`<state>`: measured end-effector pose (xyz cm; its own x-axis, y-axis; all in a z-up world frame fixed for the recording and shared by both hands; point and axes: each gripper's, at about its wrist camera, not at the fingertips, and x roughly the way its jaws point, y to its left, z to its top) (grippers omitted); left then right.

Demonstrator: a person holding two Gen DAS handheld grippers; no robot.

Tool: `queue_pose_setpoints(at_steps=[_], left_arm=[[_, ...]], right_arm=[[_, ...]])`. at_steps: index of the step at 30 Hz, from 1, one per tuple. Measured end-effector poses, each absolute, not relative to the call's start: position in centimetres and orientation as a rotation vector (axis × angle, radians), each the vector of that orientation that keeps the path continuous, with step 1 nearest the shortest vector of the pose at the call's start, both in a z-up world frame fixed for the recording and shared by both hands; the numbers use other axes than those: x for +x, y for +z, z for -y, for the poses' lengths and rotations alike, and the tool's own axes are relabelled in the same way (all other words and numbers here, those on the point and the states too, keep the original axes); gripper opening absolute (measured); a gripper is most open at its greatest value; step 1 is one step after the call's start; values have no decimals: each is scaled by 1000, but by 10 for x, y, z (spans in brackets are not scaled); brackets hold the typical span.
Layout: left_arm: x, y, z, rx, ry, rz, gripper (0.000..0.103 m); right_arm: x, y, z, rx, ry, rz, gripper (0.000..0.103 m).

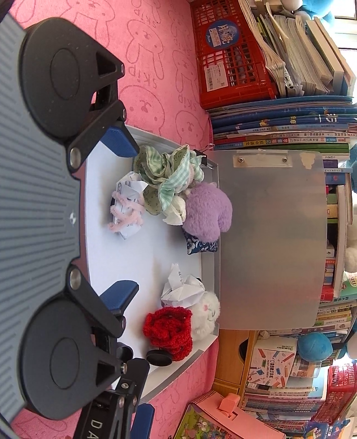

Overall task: Organize objects
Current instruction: 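Withdraw both open tools back from the box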

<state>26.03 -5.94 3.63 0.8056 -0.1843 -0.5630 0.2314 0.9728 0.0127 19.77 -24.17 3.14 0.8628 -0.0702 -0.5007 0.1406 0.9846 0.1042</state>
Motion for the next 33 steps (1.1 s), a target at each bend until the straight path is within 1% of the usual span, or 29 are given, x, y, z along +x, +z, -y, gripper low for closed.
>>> queue_pose_setpoints(at_steps=[4, 8, 18, 33], left_arm=[[252, 41, 58, 80, -222, -578, 99], [245, 43, 57, 83, -210, -573, 99], [219, 49, 48, 63, -223, -565, 99], [158, 59, 33, 64, -222, -528, 99]], right_arm=[[194, 33, 245, 150, -124, -524, 89], [187, 34, 246, 154, -128, -525, 93], [166, 38, 243, 141, -122, -530, 95], [119, 44, 233, 126, -86, -517, 98]])
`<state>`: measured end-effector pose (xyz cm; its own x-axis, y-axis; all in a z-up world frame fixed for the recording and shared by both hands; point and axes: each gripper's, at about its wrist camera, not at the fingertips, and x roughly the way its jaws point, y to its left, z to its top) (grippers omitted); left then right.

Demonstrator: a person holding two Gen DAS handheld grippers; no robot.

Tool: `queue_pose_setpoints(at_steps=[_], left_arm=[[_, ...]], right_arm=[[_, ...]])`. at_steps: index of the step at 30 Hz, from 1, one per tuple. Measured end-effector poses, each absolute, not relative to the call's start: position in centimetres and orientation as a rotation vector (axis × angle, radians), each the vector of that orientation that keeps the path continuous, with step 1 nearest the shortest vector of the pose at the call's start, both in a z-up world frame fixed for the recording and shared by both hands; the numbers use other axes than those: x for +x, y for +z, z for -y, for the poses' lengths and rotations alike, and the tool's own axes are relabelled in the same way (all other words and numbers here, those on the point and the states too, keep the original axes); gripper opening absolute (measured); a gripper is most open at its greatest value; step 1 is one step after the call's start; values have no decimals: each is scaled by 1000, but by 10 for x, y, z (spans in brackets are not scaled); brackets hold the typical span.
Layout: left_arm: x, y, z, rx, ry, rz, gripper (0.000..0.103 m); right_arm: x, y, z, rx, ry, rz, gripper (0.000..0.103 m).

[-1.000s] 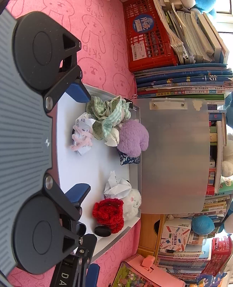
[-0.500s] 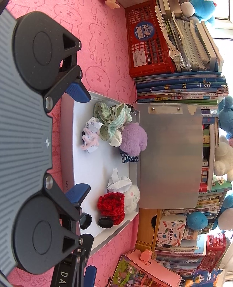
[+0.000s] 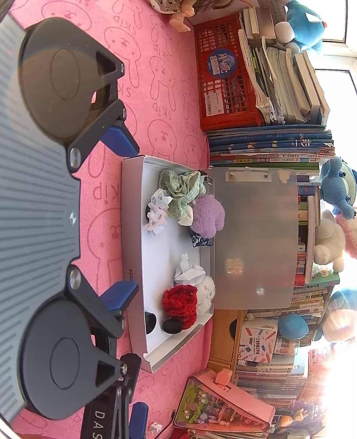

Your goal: Organize objects

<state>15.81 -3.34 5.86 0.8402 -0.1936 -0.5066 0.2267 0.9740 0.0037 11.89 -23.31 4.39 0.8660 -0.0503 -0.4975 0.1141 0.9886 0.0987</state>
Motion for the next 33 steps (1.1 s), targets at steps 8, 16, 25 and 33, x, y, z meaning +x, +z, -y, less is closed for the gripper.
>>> queue_pose_setpoints(at_steps=[8, 16, 25, 33], left_arm=[[129, 55, 29, 80, -214, -536, 99], [113, 45, 22, 65, -210, -567, 99], [99, 31, 14, 44, -200, -601, 99], [93, 18, 11, 42, -188, -631, 99]], right_arm=[[96, 41, 230, 131, -74, -521, 101], [80, 33, 225, 119, -67, -536, 102], [67, 20, 224, 139, -71, -569, 103], [60, 8, 221, 116, -74, -601, 103]])
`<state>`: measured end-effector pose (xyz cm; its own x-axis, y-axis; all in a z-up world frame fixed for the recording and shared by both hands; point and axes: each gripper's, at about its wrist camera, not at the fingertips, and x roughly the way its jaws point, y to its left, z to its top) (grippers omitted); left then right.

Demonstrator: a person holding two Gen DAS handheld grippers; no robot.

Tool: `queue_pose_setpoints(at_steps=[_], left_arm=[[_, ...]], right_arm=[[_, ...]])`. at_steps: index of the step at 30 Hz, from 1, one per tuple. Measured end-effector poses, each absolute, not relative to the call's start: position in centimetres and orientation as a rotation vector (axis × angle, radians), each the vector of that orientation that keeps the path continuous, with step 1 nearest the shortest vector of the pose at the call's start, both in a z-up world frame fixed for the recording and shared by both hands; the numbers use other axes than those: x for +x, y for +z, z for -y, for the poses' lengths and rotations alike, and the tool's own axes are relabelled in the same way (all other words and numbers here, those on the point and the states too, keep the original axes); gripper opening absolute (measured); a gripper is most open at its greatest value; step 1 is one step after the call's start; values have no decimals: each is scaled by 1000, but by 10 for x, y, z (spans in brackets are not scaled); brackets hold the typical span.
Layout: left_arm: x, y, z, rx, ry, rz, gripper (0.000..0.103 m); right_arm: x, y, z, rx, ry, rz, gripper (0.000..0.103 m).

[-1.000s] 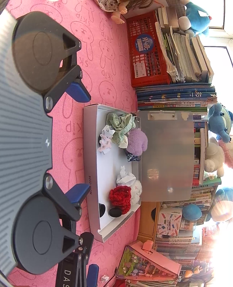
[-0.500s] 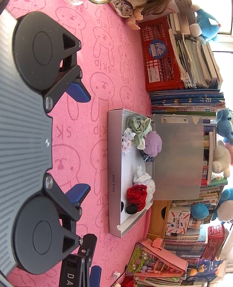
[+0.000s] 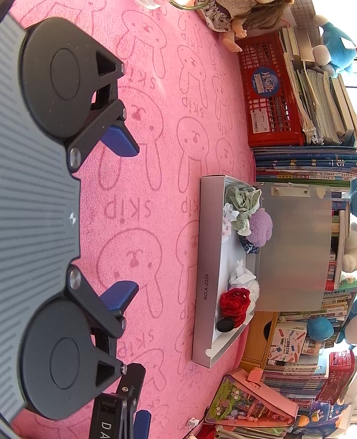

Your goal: Organize objects

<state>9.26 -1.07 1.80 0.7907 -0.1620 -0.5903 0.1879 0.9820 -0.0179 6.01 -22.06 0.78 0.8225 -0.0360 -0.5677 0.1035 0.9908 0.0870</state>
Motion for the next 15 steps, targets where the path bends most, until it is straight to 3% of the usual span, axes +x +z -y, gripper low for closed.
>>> queue_pose_setpoints(at_steps=[15], left_arm=[[95, 6, 10, 67, -149, -655, 101]], right_arm=[[66, 0, 203, 5, -92, -654, 103]])
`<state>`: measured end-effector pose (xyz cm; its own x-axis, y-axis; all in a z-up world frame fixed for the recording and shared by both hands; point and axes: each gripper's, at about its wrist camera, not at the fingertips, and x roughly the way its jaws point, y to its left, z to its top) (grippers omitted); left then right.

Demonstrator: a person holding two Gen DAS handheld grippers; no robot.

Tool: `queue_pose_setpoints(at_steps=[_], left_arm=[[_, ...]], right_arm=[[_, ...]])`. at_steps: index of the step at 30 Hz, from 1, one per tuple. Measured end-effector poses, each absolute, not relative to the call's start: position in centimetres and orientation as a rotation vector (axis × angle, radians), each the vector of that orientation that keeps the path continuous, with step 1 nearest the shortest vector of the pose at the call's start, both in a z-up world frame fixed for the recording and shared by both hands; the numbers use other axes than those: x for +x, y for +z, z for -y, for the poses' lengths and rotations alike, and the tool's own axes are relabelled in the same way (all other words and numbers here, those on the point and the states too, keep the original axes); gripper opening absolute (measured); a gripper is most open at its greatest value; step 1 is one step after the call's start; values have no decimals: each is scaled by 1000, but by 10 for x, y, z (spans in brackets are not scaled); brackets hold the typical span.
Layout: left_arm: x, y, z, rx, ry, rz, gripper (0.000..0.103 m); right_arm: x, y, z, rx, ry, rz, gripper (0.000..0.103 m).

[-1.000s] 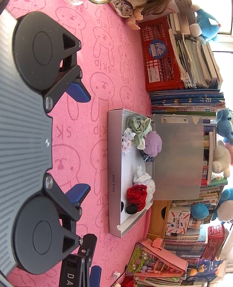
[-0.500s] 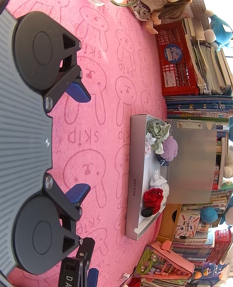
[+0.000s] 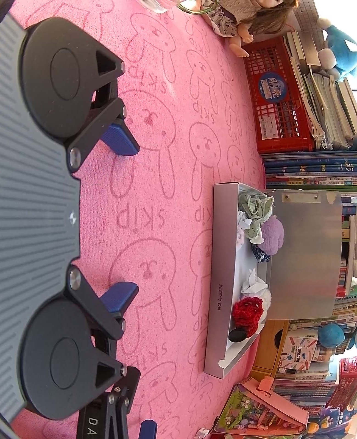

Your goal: Organize objects

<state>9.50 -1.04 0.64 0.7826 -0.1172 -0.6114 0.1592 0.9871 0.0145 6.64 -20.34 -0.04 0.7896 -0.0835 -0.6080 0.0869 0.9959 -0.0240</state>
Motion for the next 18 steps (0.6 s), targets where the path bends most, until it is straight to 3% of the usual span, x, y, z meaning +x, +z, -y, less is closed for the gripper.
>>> queue_pose_setpoints(at_steps=[18], left_arm=[[95, 5, 11, 59, -143, -652, 103]], right_arm=[[67, -3, 207, 37, -89, -655, 103]])
